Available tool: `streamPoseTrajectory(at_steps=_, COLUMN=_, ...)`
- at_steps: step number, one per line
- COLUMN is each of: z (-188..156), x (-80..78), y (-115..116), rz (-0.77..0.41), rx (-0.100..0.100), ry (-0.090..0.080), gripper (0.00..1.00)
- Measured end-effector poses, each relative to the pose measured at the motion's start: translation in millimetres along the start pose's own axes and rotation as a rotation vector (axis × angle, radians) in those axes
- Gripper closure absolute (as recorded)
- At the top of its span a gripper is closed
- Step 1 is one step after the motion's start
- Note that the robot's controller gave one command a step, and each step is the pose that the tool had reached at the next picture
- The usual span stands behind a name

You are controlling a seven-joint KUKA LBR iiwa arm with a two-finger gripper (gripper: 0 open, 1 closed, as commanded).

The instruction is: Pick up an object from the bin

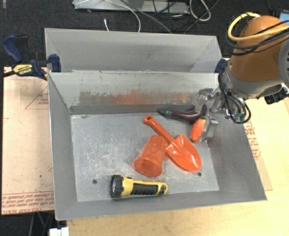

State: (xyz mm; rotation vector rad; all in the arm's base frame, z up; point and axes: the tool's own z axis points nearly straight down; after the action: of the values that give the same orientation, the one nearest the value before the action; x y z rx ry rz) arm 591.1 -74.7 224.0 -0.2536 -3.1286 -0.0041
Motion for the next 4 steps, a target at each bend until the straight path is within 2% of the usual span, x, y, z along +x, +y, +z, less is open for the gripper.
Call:
streamPoseTrajectory(at_steps=1, z=17.8, x=-5.9, y=1.6, rz=-0.002, rx=0.0, ry=0.007, gripper=0.0)
streamPoseTrajectory(at_steps=2, z=8.9, x=-7.4, y=10.1, rz=-0.042, rx=0.001, ry=-0.009, gripper=0.0)
streamPoseTrajectory(at_steps=3, z=44.6, x=-6.0, y=13.3, rz=-0.207, rx=0.0, ry=0.0, gripper=0.0)
streamPoseTrajectory(at_steps=4, z=-61.8, x=-6.3, y=13.9, rz=-0.159, rx=-0.001, ry=-0.007, gripper=0.0)
